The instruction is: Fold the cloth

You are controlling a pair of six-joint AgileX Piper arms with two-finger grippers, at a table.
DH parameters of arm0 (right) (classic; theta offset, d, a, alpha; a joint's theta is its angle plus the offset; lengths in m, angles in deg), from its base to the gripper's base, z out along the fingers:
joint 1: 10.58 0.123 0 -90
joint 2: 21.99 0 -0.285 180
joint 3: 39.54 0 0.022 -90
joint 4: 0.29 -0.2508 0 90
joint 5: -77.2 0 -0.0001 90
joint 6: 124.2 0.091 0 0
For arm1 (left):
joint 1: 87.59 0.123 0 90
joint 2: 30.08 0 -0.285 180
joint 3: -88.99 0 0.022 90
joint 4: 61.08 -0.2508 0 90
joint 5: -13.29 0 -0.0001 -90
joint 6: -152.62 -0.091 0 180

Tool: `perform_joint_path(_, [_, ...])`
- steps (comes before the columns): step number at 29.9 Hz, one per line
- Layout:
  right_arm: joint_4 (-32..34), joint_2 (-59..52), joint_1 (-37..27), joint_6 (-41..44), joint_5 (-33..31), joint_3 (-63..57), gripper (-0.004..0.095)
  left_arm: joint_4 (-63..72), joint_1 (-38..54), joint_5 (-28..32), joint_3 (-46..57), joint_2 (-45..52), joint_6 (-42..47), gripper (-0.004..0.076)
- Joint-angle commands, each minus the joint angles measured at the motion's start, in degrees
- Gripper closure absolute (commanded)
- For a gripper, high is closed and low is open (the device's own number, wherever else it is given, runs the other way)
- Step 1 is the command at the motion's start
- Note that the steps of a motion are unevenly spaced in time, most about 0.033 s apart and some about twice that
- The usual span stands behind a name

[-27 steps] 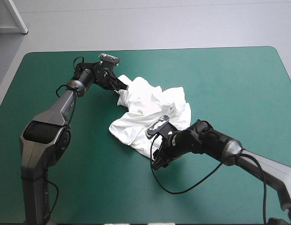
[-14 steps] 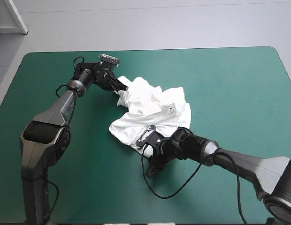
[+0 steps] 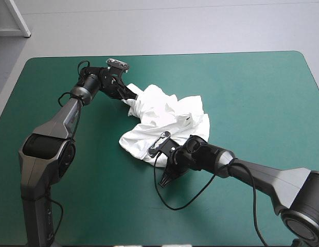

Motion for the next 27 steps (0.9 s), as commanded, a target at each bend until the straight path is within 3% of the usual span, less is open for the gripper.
perform_joint_path(1, [4.88, -4.27, -2.05, 2.27, -4.95, 4.75, 0.0925, -1.35, 0.13, 1.33, -3.13, 7.51, 0.16, 0.0705])
perform_joint_path(8, [14.25, -12.73, -8.02, 3.65, -17.69, 17.88, 0.0925, -7.22, 0.13, -0.85, -9.20, 15.99, 2.09, 0.0705])
perform_joint_path(16, [22.21, -16.67, -17.54, 2.01, -29.90, 45.07, 0.0925, -13.63, 0.13, -14.97, -25.28, 24.11, 3.06, 0.0705])
perform_joint_path(20, [24.44, -16.92, -19.06, -2.74, -30.83, 56.74, 0.0925, -16.41, 0.13, -20.46, -32.72, 27.42, 3.15, 0.0705])
perform_joint_path(27, [26.24, -16.92, -19.06, -7.15, -30.83, 72.30, 0.0925, -19.29, 0.13, -21.20, -34.99, 36.68, 5.09, 0.0705])
